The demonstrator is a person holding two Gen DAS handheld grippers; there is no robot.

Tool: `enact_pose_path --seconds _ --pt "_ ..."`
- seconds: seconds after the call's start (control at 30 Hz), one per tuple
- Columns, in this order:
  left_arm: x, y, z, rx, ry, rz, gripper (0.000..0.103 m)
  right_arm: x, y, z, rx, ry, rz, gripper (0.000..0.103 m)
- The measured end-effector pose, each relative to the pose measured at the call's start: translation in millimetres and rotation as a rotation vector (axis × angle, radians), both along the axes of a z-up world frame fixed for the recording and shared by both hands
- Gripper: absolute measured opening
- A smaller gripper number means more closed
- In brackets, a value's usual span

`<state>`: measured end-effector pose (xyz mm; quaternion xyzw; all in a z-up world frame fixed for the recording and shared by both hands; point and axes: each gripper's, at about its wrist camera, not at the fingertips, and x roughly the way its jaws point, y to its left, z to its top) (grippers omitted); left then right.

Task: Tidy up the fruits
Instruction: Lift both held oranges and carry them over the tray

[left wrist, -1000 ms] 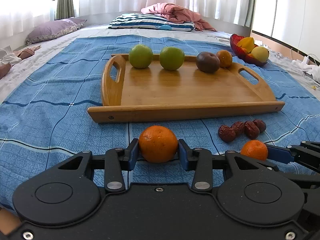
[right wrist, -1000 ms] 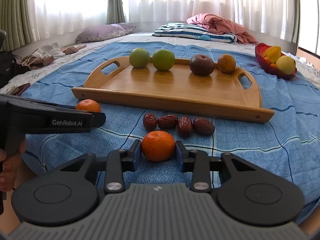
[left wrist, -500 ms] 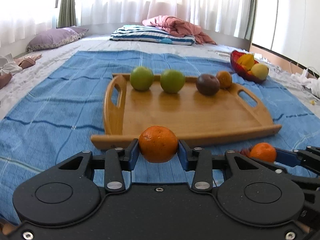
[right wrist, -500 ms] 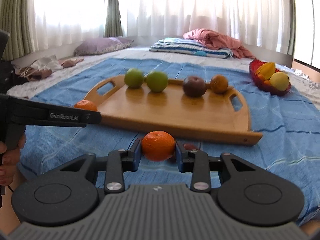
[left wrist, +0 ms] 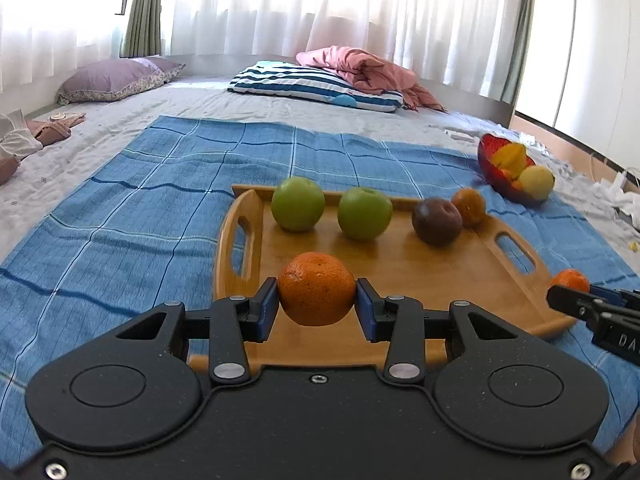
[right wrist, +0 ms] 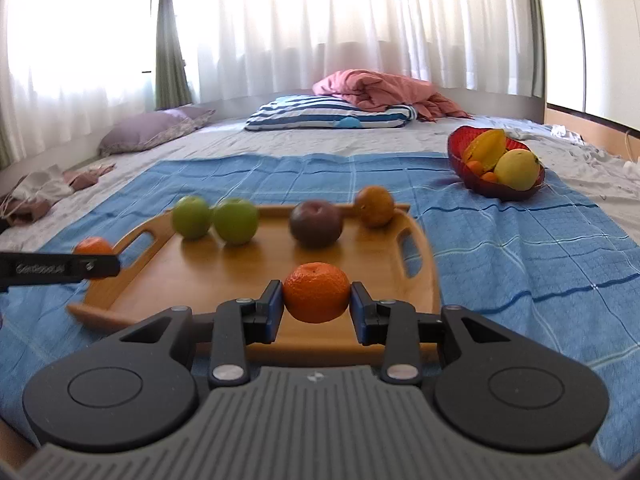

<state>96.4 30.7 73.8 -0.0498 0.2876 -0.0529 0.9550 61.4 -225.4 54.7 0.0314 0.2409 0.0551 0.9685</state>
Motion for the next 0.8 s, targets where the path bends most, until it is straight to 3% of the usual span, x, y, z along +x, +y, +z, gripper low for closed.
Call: enact_pose_path --seconds 0.33,0.6,0.8 --pt "48 7 -4 -0.045 0.051 0.027 0.039 62 -23 2 -0.01 0.041 -0.028 0.041" --pt "90 3 -13 -0.031 0.088 0.034 0.039 117 -38 -8 0.069 0.104 -0.012 0.041" --pt "117 -3 -24 -0.006 0.114 0.058 0.039 152 -33 -24 0.055 0.15 -0.029 0.041"
